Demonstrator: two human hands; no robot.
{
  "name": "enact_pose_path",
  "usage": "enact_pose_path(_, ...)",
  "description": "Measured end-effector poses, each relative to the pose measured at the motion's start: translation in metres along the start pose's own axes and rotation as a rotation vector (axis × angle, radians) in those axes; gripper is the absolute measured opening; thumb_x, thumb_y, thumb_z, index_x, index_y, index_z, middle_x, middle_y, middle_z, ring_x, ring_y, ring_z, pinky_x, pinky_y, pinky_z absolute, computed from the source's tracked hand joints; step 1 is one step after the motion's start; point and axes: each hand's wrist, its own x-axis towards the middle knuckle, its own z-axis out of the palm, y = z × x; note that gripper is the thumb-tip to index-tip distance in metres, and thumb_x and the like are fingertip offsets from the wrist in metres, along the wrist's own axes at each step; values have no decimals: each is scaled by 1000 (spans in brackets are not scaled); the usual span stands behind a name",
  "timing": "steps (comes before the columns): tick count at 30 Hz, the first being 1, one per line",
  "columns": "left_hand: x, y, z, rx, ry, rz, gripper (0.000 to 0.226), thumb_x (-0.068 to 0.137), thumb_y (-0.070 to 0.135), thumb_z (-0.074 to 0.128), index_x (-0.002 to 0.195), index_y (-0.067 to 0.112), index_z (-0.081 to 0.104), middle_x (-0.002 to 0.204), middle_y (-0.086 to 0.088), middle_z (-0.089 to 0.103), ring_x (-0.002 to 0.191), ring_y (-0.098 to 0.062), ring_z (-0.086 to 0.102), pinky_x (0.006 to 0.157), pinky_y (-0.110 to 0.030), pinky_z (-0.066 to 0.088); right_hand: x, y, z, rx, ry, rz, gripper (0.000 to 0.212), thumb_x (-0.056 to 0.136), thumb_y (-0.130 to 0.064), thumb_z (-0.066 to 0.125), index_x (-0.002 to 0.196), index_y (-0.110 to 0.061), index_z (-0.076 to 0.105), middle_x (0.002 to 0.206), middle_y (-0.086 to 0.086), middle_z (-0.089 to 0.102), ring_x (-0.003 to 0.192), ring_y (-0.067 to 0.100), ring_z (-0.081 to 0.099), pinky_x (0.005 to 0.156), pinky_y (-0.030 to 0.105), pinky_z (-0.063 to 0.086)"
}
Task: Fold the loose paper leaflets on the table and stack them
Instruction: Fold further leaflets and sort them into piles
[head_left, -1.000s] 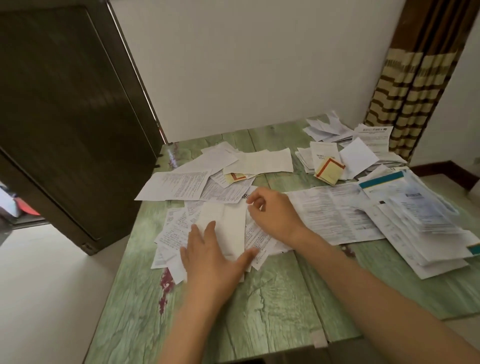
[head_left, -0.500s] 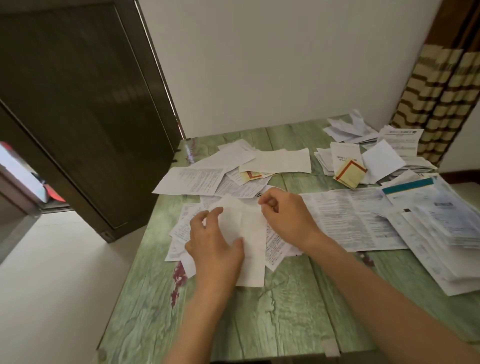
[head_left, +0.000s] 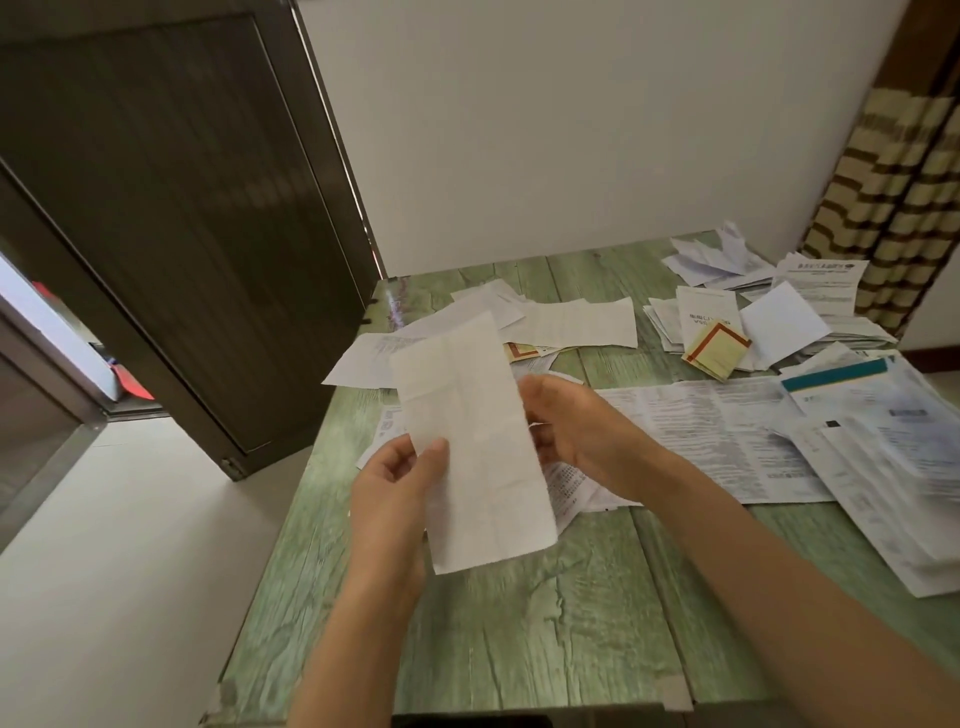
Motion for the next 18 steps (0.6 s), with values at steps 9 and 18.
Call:
enact_pose_path(9,2,-2,1,79,-31,101,21,92,0,50,83,14,64,83,-1,67,77,-20,62,64,-33,51,-4,1,3,-83,33,-5,23,91,0,55,97,-18,67,99,3,72,93,19,68,83,32,55)
enact_pose_path(18,2,-1,4,-11,-165,-95,16,93,24,55,92,13,66,85,-4,74,74,-18,71,64,-33,54,-6,-2,4,-224,64,-57,32,91,1,54,83,-19,76,90,-1,73,82,13,68,64,23,52)
